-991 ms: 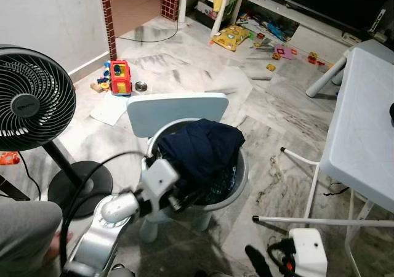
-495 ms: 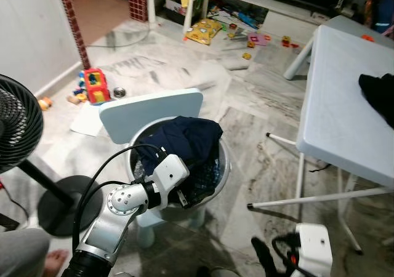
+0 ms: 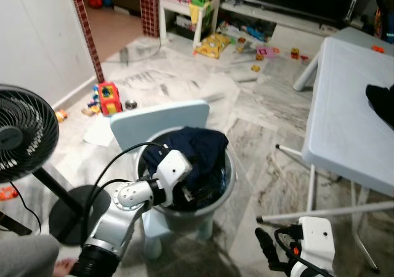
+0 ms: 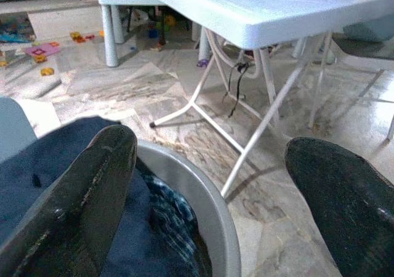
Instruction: Hang hanger
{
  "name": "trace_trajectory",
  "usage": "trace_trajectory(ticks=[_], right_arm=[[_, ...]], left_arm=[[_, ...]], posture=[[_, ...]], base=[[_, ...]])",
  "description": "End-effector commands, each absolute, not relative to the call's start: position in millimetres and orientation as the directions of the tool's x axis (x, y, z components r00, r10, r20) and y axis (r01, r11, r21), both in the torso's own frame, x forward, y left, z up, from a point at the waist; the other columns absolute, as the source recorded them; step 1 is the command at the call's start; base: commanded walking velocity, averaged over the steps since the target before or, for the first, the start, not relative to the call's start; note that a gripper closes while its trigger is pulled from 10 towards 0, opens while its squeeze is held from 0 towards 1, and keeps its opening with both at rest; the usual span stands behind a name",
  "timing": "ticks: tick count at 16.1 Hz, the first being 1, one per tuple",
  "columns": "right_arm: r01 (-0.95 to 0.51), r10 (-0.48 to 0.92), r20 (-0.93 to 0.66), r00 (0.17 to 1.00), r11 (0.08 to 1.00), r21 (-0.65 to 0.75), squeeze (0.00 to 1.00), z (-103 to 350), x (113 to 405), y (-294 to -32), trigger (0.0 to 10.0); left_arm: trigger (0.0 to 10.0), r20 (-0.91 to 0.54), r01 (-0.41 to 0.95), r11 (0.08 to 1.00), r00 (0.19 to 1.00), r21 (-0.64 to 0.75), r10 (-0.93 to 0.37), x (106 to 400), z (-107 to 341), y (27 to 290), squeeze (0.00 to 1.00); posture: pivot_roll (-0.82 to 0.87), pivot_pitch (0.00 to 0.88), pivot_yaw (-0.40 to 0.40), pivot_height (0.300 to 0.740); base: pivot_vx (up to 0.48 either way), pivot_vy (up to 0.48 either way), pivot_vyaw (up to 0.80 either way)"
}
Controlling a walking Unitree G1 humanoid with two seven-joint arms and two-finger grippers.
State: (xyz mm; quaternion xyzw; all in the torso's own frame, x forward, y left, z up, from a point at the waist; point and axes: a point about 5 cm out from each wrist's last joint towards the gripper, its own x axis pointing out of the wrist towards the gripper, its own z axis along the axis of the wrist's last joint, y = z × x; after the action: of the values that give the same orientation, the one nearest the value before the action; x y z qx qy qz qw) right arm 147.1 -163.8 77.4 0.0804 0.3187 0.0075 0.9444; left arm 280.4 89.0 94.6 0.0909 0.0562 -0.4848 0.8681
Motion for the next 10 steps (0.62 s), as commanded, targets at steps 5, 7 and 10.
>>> trace_trajectory(ticks=[5,7,10], right_arm=[[0.050,0.045,-0.604,0.796,0.989,0.139,0.00,74.6,147.9,-168.8,10.0],[0.048,0.045,-0.604,0.795,0.989,0.137,0.00,74.0,149.0,-169.5,10.0],[0.046,0.045,-0.603,0.797,0.990,0.134,0.00,73.6,150.8,-170.2,10.0]], left_arm=[[10.0,-0.186,0.842,0.530,0.540,0.104,-0.821,283.8,94.4,88.9,0.00],[10.0,-0.186,0.835,0.541,0.550,0.101,-0.814,285.6,93.6,87.9,0.00],[10.0,-0.196,0.827,0.552,0.562,0.111,-0.803,288.0,91.6,88.0,0.00]], posture=[[0.00,0.056,-0.095,0.740],[0.00,0.051,-0.096,0.740],[0.00,0.048,-0.099,0.740]], base=[[0.000,0.000,0.00],[0.000,0.000,0.00],[0.000,0.000,0.00]])
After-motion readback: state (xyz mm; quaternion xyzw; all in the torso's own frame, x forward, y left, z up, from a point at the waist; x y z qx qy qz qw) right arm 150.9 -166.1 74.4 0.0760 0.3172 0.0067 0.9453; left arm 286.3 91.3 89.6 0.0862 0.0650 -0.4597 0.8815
